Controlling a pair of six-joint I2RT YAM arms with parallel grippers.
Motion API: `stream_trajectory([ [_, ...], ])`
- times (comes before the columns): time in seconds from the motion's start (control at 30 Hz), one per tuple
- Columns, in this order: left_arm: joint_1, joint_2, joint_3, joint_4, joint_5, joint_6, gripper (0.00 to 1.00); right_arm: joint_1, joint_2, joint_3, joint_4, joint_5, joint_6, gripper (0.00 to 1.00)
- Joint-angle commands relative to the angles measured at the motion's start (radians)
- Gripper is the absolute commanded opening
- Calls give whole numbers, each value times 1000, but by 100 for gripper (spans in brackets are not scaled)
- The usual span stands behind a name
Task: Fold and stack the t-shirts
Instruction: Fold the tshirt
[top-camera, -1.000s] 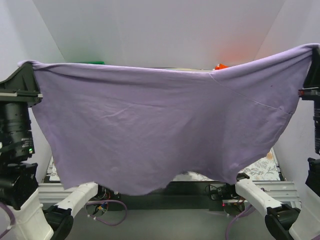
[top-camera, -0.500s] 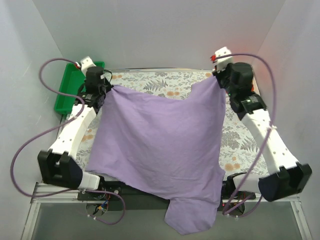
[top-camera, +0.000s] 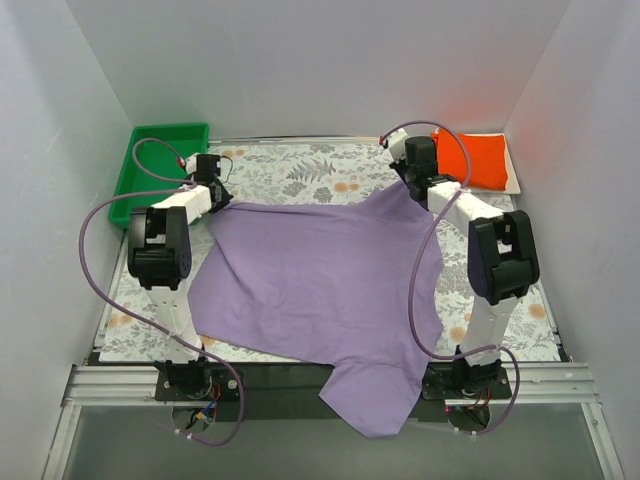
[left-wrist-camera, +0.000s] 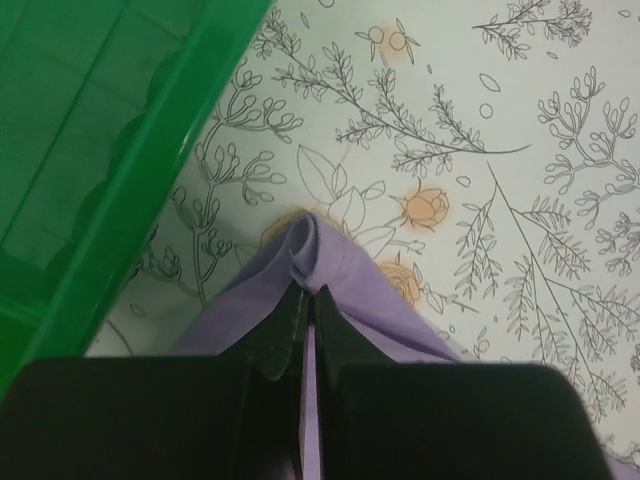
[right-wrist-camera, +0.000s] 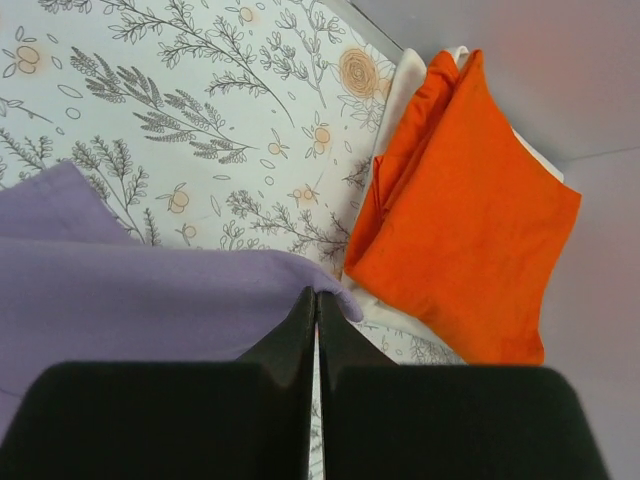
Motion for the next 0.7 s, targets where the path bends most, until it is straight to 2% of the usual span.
stream_trajectory([
  [0.0,18,8,96,38,34,13,0,-15,36,103,96,45,-45,1],
  [0.23,31,66,229,12,66,58,0,-18,99,202,96,77,-60,1],
  [0.43,41,117,297,-20,66,81,0,-24,120,227,96,109,-68,1],
  [0.67,41,157,343,-31,136,108,0,-24,119,207,96,149,-50,1],
])
